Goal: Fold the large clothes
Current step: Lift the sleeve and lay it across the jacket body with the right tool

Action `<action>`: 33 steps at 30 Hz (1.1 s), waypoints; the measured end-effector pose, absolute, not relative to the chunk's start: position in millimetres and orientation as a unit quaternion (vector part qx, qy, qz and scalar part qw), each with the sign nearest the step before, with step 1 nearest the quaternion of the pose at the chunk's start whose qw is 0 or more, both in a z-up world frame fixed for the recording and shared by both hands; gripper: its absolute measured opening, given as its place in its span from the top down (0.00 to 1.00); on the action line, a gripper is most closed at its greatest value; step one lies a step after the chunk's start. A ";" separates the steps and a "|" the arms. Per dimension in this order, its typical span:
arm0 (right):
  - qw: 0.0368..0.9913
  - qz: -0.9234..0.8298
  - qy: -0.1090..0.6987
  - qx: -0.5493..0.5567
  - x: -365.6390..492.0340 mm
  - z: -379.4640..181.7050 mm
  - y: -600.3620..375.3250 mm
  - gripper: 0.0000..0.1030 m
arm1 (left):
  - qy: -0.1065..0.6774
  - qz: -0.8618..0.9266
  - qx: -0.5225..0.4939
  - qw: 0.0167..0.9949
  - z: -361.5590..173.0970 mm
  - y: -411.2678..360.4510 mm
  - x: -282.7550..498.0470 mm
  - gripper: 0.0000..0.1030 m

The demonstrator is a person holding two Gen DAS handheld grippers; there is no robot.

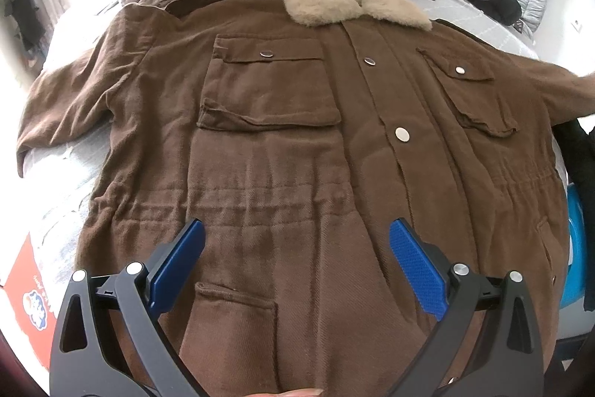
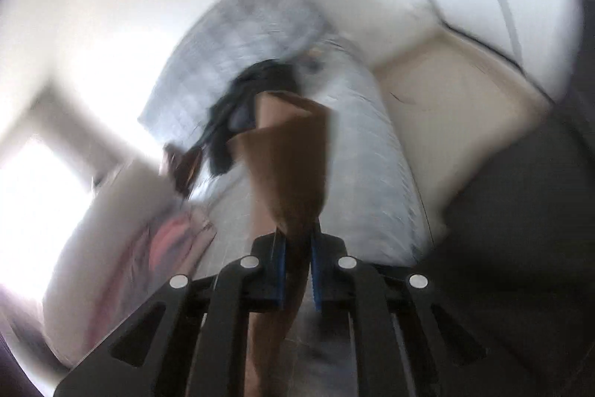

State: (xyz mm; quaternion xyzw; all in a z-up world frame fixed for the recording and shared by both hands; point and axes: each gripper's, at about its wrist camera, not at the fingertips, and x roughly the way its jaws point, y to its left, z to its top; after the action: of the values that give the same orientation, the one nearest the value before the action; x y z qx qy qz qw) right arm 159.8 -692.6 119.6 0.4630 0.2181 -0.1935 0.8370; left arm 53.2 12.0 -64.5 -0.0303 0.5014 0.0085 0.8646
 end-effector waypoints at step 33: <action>0.896 -0.110 0.180 0.392 186.0 162.5 -622.8 0.91 | 0.492 0.016 -0.044 0.869 -55.6 24.7 49.2 0.07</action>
State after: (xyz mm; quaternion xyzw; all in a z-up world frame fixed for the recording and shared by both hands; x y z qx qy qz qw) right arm 186.0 -622.8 162.5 0.3915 0.1796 -0.1105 0.8957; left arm 49.2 24.7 -55.6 -0.0438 0.4923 0.0156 0.8692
